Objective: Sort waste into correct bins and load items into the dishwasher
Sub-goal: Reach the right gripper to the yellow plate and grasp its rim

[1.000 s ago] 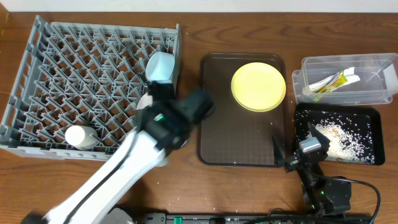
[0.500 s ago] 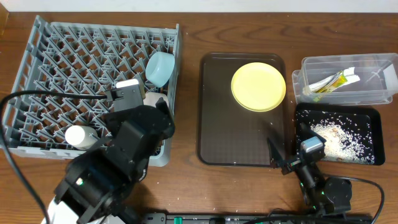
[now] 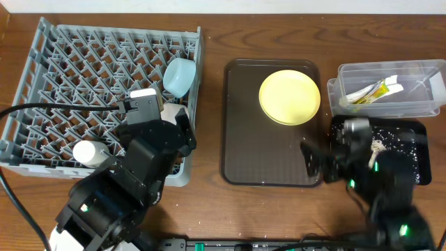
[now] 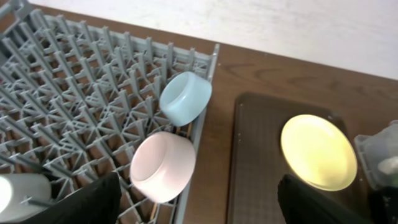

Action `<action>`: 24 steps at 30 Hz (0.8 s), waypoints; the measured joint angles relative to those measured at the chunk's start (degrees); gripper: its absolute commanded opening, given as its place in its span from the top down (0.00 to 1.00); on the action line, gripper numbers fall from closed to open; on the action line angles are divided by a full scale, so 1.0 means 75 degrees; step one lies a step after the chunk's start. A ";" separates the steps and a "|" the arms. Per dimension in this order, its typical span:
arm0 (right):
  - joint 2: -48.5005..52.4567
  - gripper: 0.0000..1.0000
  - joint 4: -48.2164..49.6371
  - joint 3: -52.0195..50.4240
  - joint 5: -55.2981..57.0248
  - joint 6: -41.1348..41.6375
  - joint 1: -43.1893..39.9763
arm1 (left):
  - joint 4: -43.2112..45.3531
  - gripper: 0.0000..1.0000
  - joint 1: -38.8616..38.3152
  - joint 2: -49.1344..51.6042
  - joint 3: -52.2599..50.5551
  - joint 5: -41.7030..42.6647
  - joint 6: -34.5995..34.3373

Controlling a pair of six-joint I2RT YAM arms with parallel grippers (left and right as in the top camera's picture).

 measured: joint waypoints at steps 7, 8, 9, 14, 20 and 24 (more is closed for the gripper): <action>0.3832 0.01 -0.2022 0.3375 -0.0125 0.0055 0.0000 | -0.0009 0.18 0.0452 -0.0003 0.0009 0.0985 0.0236; 0.4255 0.01 -0.2022 0.3695 -0.0239 0.0061 0.0000 | -0.0003 0.17 0.0644 0.0000 0.0009 0.1276 0.0347; 0.4628 0.01 -0.1988 0.3943 -0.0364 0.0064 0.0000 | -0.0009 0.17 0.0822 0.0012 0.0009 0.1562 0.0481; 0.5884 0.15 -0.1684 0.4214 -0.0746 0.0740 0.0006 | -0.0134 0.17 0.1527 0.0303 0.0009 0.3520 0.1475; 0.7291 0.33 -0.2139 0.4208 0.0070 0.2722 0.0082 | -0.0402 0.17 0.1635 0.1332 0.0009 0.5187 0.2334; 0.8160 0.43 -0.1862 0.4202 0.0764 0.3713 0.0192 | -0.0067 0.17 0.1644 0.1842 0.0009 0.5557 0.2425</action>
